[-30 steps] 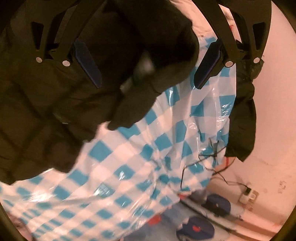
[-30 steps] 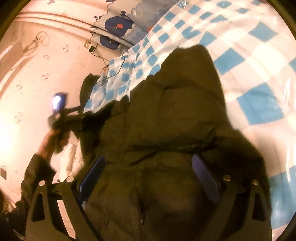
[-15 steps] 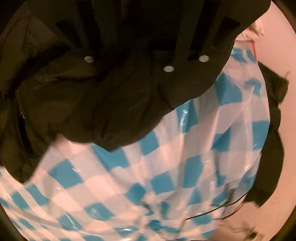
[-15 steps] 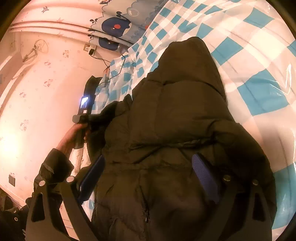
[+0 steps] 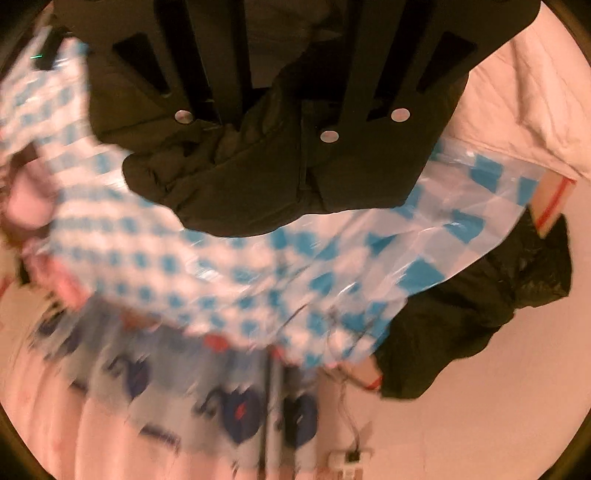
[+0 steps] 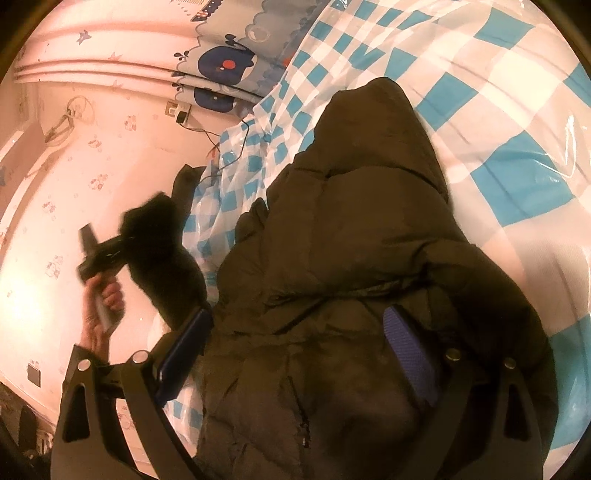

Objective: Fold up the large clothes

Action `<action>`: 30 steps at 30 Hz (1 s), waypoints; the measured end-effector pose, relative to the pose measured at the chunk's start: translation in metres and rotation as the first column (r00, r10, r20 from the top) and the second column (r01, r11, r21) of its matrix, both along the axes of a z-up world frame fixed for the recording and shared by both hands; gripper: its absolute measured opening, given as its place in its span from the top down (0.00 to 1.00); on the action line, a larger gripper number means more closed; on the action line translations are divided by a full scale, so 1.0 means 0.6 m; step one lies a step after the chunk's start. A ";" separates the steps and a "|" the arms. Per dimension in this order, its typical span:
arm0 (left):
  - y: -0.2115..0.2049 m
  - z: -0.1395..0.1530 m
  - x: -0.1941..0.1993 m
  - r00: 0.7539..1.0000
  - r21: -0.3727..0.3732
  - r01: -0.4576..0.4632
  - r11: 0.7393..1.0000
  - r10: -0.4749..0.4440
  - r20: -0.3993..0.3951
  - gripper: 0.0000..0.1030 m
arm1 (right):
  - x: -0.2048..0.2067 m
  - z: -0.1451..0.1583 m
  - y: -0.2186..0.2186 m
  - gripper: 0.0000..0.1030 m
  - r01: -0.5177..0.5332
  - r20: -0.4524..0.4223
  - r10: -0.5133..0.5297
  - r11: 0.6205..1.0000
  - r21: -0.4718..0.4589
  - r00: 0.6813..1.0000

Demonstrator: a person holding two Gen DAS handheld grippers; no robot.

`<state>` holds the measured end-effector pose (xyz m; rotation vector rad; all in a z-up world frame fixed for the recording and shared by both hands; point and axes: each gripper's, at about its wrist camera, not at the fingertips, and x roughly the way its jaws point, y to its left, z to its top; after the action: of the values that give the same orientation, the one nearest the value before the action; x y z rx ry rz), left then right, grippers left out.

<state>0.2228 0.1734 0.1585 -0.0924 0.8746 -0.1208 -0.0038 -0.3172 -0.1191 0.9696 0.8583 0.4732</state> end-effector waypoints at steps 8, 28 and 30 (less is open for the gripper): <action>-0.158 0.062 -0.084 0.976 -0.266 0.218 0.939 -0.205 0.077 0.98 | -0.005 0.003 -0.007 0.11 0.024 0.000 -0.024 0.999 0.048 1.000; -0.438 -0.376 -0.163 0.821 -0.310 0.321 0.895 -0.427 -0.380 0.86 | -0.010 -0.025 -0.072 0.11 0.133 -0.093 -0.109 0.943 0.304 0.990; -0.428 -0.348 -0.182 0.825 -0.259 0.357 0.897 -0.433 -0.363 0.74 | -0.011 -0.019 -0.073 0.11 0.132 -0.075 -0.115 0.942 0.308 0.991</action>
<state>0.1133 -0.0837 -0.0502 -0.1054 1.3023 -0.5936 -0.0103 -0.3611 -0.1308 1.3266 0.7796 0.4848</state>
